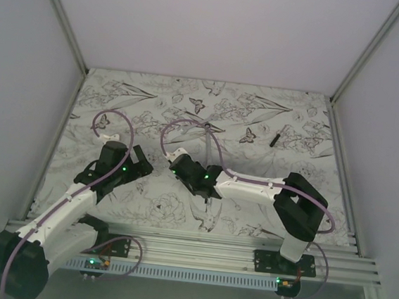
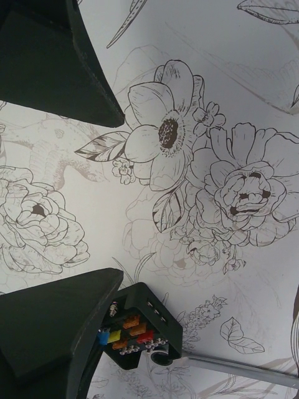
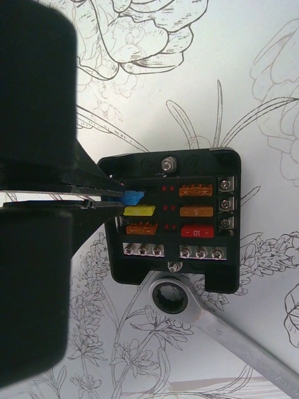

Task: Snap on the fuse box
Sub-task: Install the fuse at the fuse box base.

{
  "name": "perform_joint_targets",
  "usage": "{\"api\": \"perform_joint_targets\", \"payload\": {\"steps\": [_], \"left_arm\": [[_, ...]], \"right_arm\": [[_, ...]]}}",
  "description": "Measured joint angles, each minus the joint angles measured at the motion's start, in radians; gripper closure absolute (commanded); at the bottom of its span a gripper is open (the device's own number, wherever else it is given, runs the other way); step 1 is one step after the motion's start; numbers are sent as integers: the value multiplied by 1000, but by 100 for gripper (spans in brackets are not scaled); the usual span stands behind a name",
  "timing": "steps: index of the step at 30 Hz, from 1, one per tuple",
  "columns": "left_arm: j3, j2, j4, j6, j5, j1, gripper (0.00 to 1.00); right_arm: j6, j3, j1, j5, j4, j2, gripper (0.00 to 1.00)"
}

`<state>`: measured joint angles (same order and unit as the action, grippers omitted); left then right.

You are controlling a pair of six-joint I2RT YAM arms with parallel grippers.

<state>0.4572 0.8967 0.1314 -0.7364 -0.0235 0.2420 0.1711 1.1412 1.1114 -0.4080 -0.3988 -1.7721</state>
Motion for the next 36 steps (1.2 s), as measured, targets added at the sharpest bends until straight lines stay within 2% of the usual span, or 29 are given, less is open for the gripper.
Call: {"api": "perform_joint_targets", "payload": {"steps": [36], "left_arm": [[0,-1,1,-3,7,0,0]], "right_arm": [[-37,24,11,-29,-3,-36,100]]}}
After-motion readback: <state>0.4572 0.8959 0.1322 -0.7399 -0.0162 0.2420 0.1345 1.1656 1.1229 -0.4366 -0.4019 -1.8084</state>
